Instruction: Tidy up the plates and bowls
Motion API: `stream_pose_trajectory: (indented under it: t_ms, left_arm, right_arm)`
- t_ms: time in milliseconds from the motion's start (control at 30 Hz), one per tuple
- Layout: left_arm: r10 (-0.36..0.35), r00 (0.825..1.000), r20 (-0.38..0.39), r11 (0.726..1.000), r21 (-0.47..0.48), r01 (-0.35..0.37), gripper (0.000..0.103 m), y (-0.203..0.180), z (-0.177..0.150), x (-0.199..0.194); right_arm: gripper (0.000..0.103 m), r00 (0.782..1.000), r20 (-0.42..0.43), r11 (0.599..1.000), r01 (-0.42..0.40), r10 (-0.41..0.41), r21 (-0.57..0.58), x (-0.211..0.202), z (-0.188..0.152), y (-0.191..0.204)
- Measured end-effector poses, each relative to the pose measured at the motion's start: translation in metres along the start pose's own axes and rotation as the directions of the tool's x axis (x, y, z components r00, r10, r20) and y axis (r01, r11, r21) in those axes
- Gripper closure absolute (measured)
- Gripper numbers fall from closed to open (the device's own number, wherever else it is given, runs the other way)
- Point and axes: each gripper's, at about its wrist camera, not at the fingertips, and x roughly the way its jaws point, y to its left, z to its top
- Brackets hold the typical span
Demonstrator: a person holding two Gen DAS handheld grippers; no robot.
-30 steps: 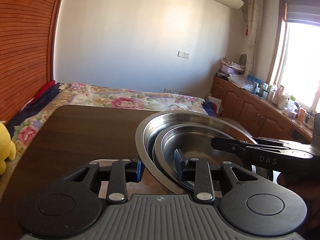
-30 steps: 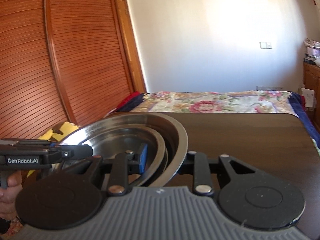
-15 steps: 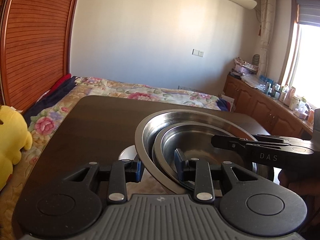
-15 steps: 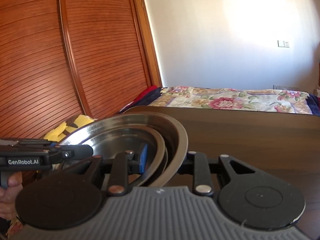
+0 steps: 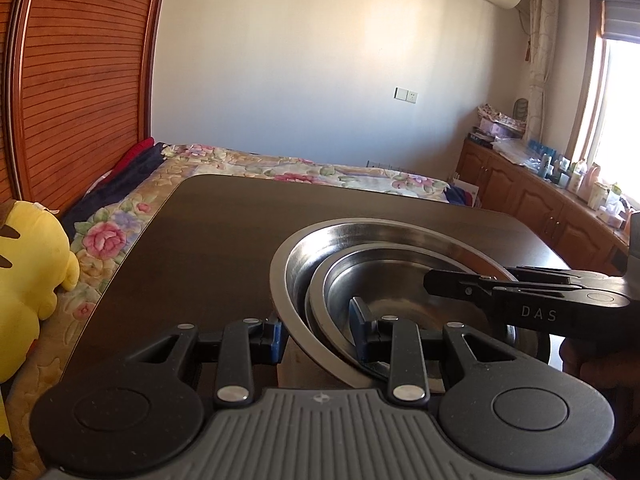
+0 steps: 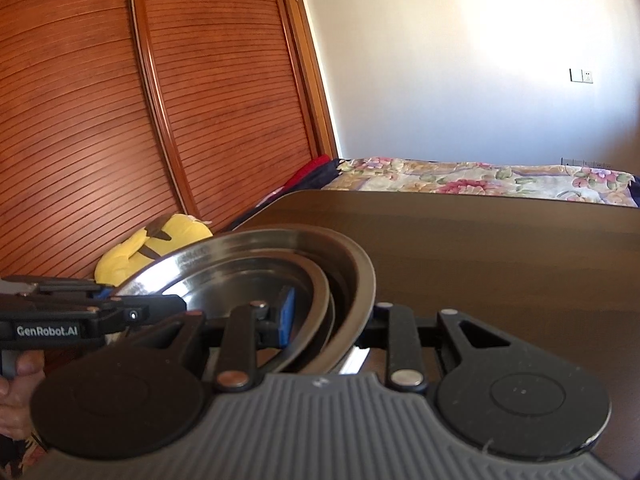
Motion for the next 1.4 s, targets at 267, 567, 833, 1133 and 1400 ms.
stream_pose_trajectory:
  t_ms: [267,567,833,1133,1400]
  left_arm:
    - [0.009,1.000,-0.017,1.000,0.006,-0.009,0.068,0.002,-0.003,0.007]
    - [0.022,1.000,-0.019,1.000,0.016,-0.021,0.069,0.002,-0.006,0.010]
    - [0.025,0.999,-0.020,0.999,0.021,-0.025,0.069,0.003,-0.007,0.011]
    - [0.049,0.999,-0.003,0.998,0.032,-0.049,0.064,0.001,-0.004,0.009]
    - [0.076,0.997,0.013,0.996,0.042,-0.077,0.052,0.000,-0.001,0.006]
  right_arm:
    - [0.073,1.000,-0.018,1.000,0.002,-0.002,0.000,0.007,-0.002,0.001]
    - [0.073,0.999,-0.031,1.000,-0.004,0.004,-0.013,0.013,-0.004,0.006]
    - [0.072,0.999,-0.034,1.000,0.001,-0.002,-0.031,0.015,-0.005,0.007]
    - [0.070,0.999,-0.037,0.999,0.009,-0.010,-0.037,0.012,-0.004,0.008]
    - [0.051,0.999,-0.036,0.999,0.039,-0.040,-0.036,0.006,-0.001,0.004]
